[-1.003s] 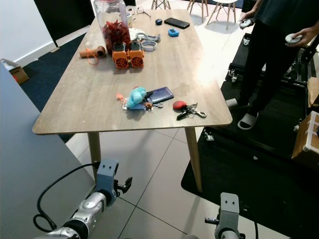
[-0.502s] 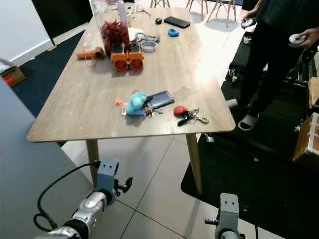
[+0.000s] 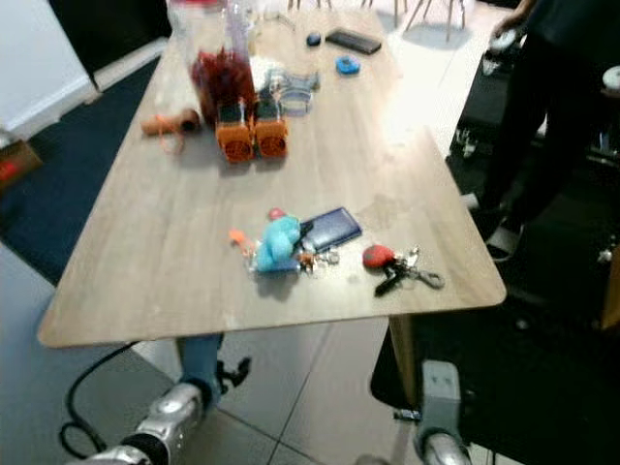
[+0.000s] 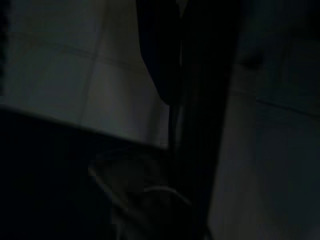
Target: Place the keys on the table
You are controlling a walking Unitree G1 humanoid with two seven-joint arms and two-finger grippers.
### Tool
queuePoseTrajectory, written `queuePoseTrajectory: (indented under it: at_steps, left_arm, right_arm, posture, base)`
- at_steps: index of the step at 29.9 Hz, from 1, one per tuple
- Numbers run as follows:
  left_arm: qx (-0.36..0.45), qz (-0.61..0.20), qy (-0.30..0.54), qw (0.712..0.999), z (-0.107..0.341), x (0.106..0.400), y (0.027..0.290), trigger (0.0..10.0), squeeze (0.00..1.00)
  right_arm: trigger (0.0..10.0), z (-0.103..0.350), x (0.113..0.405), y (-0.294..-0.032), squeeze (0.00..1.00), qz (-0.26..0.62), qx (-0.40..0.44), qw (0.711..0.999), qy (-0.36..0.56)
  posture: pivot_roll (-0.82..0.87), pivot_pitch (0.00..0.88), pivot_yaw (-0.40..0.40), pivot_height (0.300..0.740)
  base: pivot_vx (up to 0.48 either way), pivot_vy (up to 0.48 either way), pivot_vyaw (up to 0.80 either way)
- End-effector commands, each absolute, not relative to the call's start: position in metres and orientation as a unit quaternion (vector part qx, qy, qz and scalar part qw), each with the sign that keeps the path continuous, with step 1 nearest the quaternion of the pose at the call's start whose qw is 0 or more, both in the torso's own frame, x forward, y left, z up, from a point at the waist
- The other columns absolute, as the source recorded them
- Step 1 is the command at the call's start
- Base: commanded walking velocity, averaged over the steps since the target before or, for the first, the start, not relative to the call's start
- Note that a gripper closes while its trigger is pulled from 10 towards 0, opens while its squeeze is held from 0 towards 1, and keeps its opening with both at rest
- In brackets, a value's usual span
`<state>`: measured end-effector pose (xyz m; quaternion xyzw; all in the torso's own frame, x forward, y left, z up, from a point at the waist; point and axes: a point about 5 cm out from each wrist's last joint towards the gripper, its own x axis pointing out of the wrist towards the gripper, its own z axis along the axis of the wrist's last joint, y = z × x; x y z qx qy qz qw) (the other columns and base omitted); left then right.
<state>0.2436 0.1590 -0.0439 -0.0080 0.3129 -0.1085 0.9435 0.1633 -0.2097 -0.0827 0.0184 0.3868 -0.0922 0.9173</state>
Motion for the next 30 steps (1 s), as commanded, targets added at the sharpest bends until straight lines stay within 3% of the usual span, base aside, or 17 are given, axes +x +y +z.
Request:
queuePoseTrajectory:
  at_steps: [1, 30]
  left_arm:
    - [-0.01, -0.101, 0.293, 0.951, -0.0391, 0.2482, 0.1609, 10.0, 0.0]
    - [-0.012, -0.091, 0.297, 0.95, -0.0412, 0.2446, 0.1679, 10.0, 0.0]
  right_arm:
    - [10.0, -0.0833, 0.1639, -0.2061, 0.0, -0.091, 0.023, 0.917, 0.388]
    - [10.0, -0.0859, 0.1597, -0.2039, 0.0, -0.089, 0.021, 0.913, 0.398]
  posture:
    - [-0.01, 0.046, 0.017, 0.74]
    - [0.0, 0.051, 0.019, 0.74]
  base:
    - [0.0, 0.0, 0.0]
    - [0.0, 0.0, 0.0]
